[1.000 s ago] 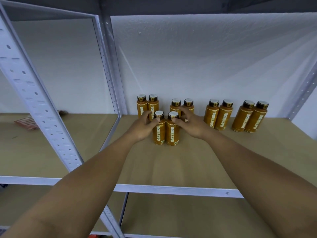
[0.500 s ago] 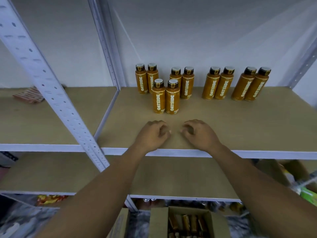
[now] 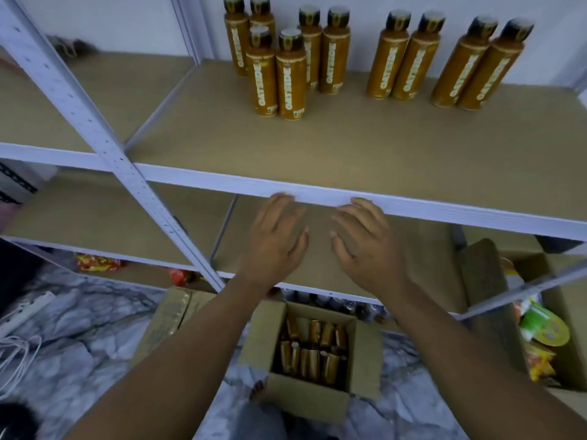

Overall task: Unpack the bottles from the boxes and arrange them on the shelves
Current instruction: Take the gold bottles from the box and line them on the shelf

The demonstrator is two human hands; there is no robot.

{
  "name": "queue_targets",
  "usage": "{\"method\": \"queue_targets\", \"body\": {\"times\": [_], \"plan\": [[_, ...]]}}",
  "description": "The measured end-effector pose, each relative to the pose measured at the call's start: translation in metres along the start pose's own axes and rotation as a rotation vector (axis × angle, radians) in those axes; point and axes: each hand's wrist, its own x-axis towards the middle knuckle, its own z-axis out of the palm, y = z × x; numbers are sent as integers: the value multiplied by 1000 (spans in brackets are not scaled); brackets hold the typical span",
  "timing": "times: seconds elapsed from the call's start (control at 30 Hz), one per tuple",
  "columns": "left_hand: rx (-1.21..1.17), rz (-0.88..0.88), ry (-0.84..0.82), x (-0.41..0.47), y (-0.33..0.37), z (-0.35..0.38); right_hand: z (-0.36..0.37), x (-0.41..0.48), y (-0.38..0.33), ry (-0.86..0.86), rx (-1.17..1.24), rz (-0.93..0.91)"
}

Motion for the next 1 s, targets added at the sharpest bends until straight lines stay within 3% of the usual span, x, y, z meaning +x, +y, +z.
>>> {"method": "queue_targets", "body": {"times": [0.17,0.33,0.57,0.83,1.0], "plan": [[-63,-183,-185,-83,17,59,17,-91,18,-136,-5,88],[-121,-396,-520,-164,1,131,73,-194,44,-433,79,515],[-122,-532,-828,-300,-55,265,185,-357,83,-725,116,850],[-263,-811,-1039,-427,-81,395,285,-518,106,-860,208,1216],[-363,-959,-1141,-480,-95,450,320,-573,106,-824,255,1391]]}}
